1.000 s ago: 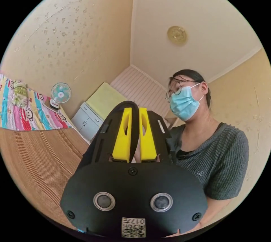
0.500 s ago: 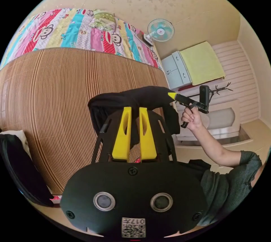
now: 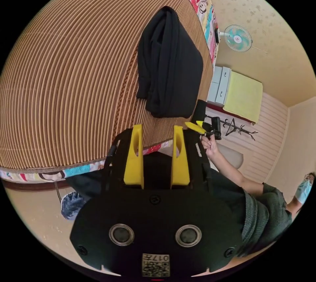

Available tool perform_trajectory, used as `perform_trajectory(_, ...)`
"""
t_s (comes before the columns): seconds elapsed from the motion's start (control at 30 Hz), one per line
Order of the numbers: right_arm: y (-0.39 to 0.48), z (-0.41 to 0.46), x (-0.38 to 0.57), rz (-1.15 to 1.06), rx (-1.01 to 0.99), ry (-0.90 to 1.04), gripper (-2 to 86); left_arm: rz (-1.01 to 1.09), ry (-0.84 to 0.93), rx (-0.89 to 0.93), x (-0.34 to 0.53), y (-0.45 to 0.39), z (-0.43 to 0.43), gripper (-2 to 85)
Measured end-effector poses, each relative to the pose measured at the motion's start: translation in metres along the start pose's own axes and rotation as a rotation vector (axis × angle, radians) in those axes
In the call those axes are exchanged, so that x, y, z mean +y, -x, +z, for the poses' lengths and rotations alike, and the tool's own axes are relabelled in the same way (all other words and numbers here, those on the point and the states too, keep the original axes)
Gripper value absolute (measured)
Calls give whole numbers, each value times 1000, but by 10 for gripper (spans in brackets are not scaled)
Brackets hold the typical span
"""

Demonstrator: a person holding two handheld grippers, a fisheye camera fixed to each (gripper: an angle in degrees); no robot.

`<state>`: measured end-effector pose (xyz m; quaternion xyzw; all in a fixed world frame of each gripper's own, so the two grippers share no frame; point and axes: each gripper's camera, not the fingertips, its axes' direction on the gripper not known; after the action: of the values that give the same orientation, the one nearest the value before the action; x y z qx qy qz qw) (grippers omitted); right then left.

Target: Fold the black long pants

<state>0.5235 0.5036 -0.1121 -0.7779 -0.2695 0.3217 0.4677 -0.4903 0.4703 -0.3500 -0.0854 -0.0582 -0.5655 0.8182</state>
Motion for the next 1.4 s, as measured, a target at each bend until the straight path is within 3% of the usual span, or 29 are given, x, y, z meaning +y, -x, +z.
perform_trajectory(0.13,35,-8,-52,-39,-16,-91,178,44,-29,-74,-90,-9,-12,237)
perform_trajectory(0.3,48,37,-94,-17,110,-24,183,44,88,-201,-148,22,24,237)
perform_trajectory(0.37,43,76,-88,-34,68,58,181,79,62,-281,-145,20,20,217)
perform_trajectory(0.47,44,90,-50,-12,40,-16,170,52,94,-238,-131,32,16,160)
perform_trajectory(0.53,40,96,-22,-10,30,8,156,45,198,-260,-109,42,16,136)
perform_trajectory(0.63,13,96,30,106,-140,75,138,37,301,-209,-72,39,24,112)
perform_trajectory(0.73,7,74,93,117,-254,-23,128,101,347,-234,-43,4,37,100)
perform_trajectory(0.9,8,-13,155,17,-269,-99,94,200,468,-116,-41,-84,85,99)
perform_trajectory(0.97,15,-85,178,-54,-236,-185,86,273,475,-77,-45,-141,110,99)
perform_trajectory(1.23,41,-340,250,-208,50,-409,88,627,560,-13,-43,-438,275,105)
perform_trajectory(1.3,32,-386,256,-176,67,-413,94,625,633,-45,-44,-469,316,114)
perform_trajectory(1.4,-19,-432,255,116,230,-434,124,590,737,-177,-39,-470,364,126)
